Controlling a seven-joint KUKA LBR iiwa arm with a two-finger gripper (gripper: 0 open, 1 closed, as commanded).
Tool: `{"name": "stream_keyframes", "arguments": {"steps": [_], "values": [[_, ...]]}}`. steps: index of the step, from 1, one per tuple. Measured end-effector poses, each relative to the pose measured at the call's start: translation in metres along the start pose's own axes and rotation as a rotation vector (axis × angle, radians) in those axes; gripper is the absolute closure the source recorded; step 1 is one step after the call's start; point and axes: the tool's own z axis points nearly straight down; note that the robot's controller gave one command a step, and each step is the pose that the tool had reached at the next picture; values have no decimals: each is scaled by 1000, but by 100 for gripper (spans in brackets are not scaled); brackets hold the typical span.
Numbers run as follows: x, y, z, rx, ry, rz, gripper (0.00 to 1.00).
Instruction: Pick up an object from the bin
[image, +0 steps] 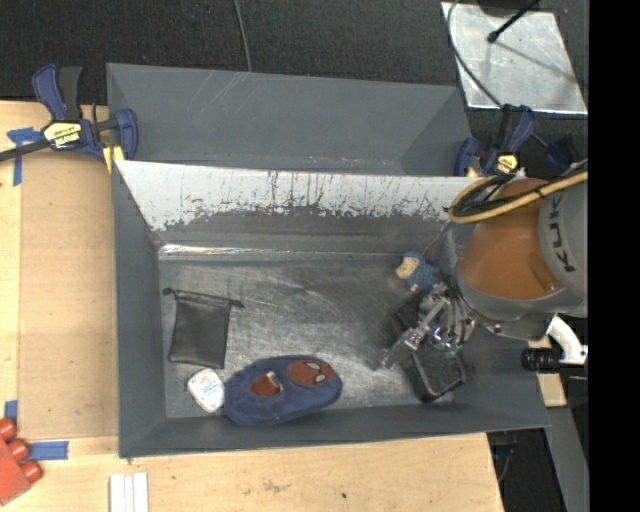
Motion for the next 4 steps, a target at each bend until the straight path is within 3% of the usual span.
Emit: {"name": "stream_keyframes", "arguments": {"steps": [1, 2, 3, 4], "values": [[-17, -10, -4, -2, -6, 138, 0], [4, -1, 31, -2, -10, 112, 0], [2, -1, 29, -2, -8, 109, 0], [0, 1, 26, -7, -12, 113, 100]]}}
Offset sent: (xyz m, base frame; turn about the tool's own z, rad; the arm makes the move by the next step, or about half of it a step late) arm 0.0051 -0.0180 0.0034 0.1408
